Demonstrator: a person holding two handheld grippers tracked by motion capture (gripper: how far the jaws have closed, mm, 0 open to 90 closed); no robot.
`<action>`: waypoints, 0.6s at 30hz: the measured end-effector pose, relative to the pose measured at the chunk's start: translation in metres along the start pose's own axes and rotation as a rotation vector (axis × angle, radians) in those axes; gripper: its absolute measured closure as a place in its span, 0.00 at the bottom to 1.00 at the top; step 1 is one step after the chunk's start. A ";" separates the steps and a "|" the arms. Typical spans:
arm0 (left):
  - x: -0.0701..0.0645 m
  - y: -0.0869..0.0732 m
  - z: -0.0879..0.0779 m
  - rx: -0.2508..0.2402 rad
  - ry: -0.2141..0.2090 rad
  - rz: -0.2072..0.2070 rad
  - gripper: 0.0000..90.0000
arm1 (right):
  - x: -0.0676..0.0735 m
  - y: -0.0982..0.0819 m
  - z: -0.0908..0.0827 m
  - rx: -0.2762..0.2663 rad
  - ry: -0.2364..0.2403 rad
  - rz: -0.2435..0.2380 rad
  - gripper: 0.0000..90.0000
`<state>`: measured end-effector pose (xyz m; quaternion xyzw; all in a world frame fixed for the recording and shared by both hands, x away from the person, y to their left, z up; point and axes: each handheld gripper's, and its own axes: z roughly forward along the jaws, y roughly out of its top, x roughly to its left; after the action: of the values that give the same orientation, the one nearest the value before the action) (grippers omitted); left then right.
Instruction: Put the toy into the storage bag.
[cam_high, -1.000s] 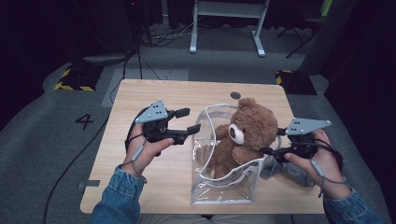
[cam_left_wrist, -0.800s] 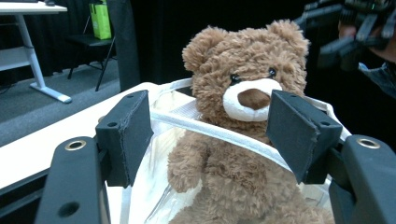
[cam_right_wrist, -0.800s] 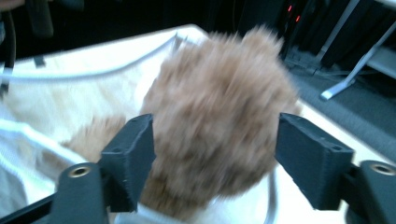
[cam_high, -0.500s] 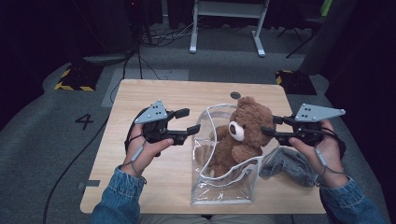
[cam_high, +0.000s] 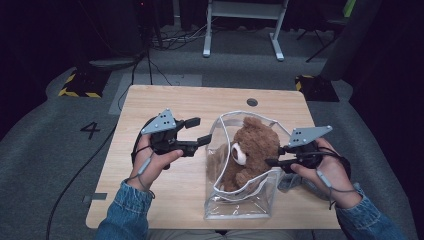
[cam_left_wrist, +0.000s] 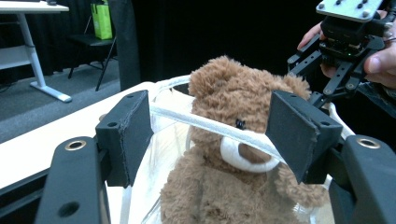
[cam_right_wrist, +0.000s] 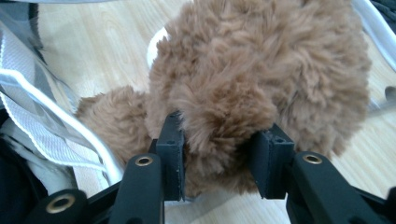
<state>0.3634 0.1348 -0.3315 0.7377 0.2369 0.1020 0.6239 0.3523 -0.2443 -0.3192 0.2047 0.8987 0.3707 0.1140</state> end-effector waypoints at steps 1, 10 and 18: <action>0.000 0.000 0.000 0.002 -0.004 0.005 0.35 | -0.003 -0.003 -0.003 -0.007 -0.009 0.024 0.67; 0.001 -0.006 -0.008 0.018 0.037 -0.004 0.35 | -0.011 -0.015 -0.032 -0.158 -0.100 0.068 0.47; -0.002 -0.015 -0.028 0.046 0.094 0.002 0.34 | -0.014 -0.029 -0.062 -0.236 -0.174 0.082 0.38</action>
<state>0.3458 0.1594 -0.3405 0.7465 0.2675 0.1319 0.5948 0.3340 -0.3076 -0.2958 0.2576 0.8267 0.4588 0.1994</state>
